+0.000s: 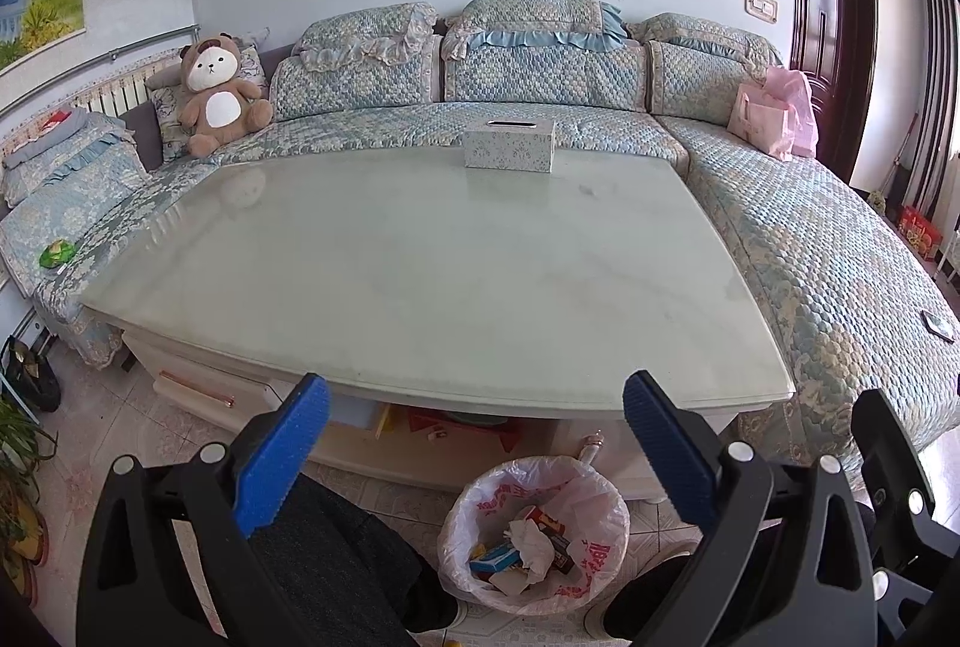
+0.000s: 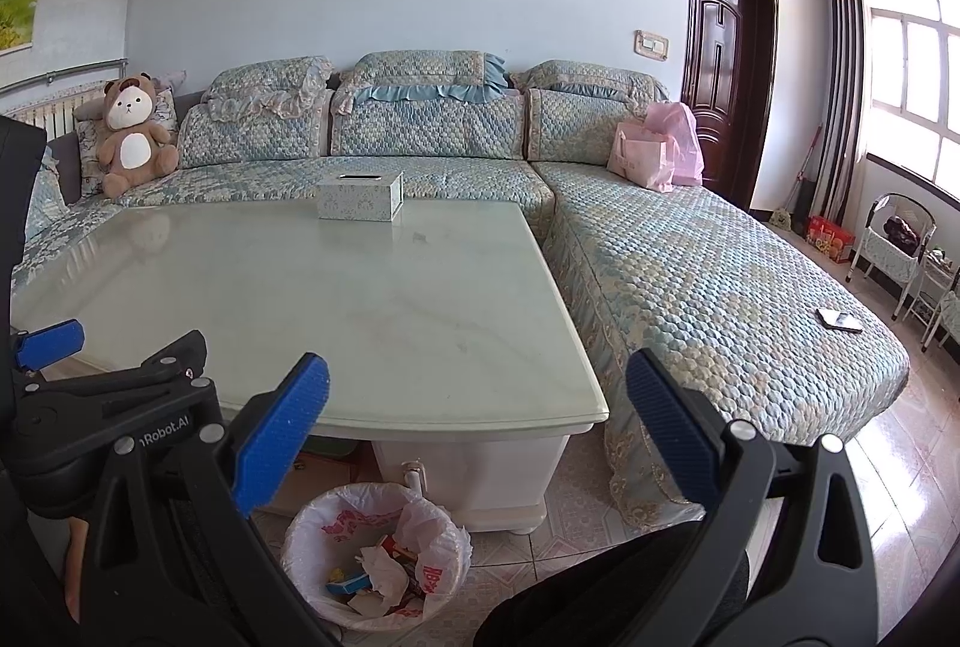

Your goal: Collect trash

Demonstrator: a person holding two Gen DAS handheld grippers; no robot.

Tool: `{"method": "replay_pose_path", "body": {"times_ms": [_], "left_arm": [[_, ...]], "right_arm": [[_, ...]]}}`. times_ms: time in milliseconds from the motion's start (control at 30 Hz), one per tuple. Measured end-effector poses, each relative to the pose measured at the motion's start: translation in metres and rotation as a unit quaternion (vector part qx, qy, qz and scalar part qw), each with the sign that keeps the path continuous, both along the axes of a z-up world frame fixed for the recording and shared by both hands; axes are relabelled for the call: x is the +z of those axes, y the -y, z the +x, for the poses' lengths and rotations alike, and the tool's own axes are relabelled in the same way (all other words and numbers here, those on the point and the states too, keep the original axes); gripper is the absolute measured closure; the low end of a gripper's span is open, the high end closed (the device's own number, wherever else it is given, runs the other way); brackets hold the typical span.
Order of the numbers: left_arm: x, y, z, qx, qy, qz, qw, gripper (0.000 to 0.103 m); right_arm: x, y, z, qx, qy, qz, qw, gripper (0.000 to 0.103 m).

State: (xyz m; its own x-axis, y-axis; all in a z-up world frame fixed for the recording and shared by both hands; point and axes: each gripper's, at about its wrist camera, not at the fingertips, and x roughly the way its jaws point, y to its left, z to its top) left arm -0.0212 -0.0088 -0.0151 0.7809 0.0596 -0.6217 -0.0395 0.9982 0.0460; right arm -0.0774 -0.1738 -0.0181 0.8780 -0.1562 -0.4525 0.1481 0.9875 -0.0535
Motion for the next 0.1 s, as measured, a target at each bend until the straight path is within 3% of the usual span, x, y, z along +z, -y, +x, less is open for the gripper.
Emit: {"method": "replay_pose_path", "body": {"times_ms": [100], "left_arm": [[-0.0004, 0.0005, -0.0005, 0.003, 0.001, 0.003, 1.0, 0.007]], "right_arm": [[-0.0006, 0.0004, 0.0001, 0.001, -0.001, 0.001, 1.0, 0.006]]}}
